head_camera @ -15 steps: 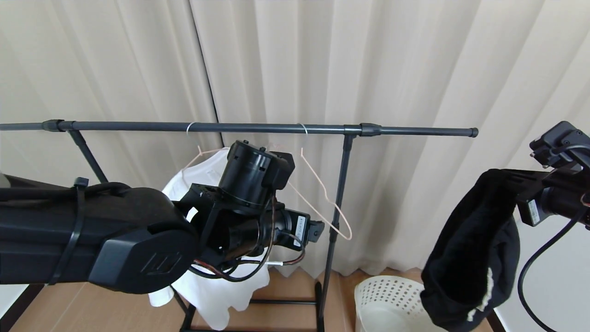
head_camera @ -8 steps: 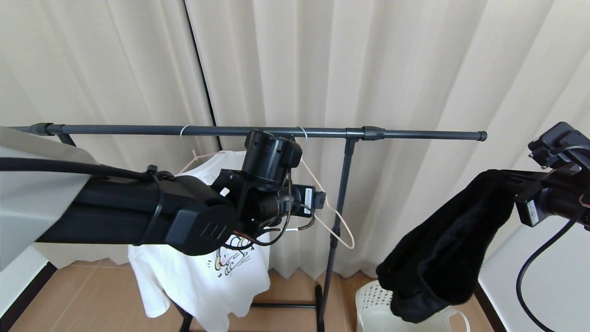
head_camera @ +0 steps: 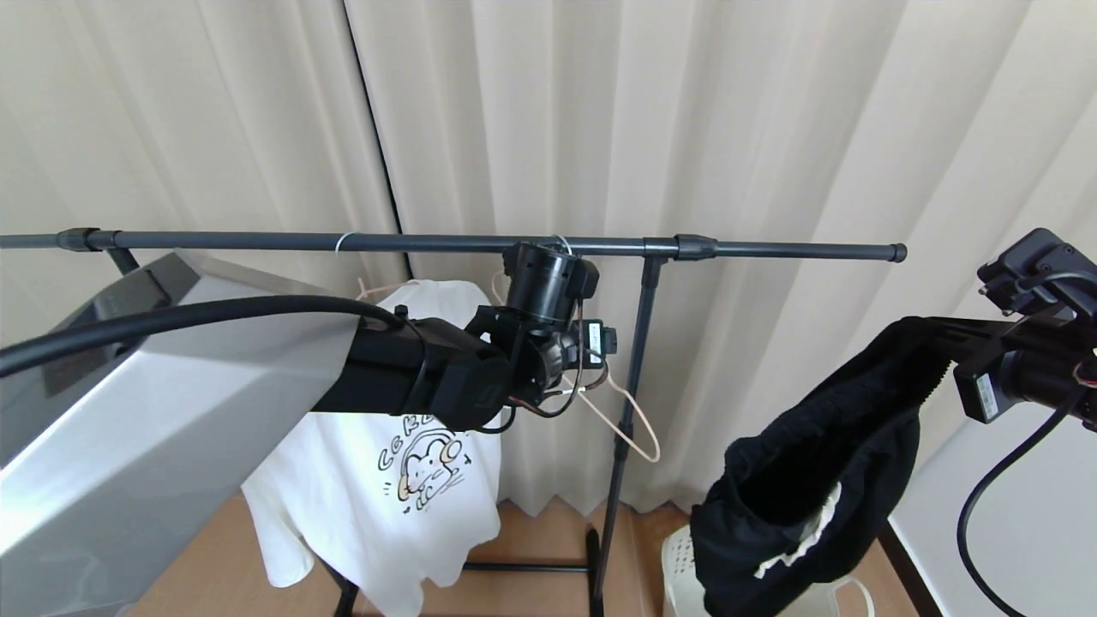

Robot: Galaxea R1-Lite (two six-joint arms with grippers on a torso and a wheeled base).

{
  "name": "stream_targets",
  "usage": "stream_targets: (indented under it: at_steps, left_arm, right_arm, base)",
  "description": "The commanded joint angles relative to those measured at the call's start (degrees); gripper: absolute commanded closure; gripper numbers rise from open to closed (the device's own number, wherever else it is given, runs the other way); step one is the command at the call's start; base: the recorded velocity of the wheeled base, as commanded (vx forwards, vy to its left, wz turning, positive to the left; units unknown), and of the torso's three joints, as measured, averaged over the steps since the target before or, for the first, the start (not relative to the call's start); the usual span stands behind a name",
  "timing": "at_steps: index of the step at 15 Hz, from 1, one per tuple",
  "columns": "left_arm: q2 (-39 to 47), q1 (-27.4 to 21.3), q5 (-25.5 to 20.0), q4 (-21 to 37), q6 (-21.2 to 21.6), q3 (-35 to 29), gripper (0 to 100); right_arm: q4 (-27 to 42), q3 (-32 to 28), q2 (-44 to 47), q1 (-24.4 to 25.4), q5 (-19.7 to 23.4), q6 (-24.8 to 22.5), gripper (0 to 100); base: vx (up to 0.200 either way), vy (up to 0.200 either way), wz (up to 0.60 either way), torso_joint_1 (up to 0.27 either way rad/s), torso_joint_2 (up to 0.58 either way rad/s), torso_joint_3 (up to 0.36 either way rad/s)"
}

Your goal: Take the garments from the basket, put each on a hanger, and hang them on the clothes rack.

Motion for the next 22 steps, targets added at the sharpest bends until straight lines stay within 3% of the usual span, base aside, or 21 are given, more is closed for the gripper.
stream_targets:
  at_steps: [1,10,22]
  left_arm:
    - [3.0,0.39,0.63,0.33,0.07,-1.42,0]
    - [-1.74,2.06,1.33,1.39,1.3,9.21,0]
    - [1.16,0.57,0.8,0.77,2.27,8.25,0]
  right_arm:
    - [-0.05,0.02,0.1,0.05,0.03,-0.01,100]
    - [0.03,0.19,0.19,0.31,0.03,-0.09,100]
    - [-0.05,0.28,0.01,0.4,0.03,-0.09,100]
  base:
    - [0.0,0.0,0.0,0.0,0.0,0.0]
    - [0.0,0.0,0.0,0.0,0.0,0.0]
    - [0.0,0.0,0.0,0.0,0.0,0.0]
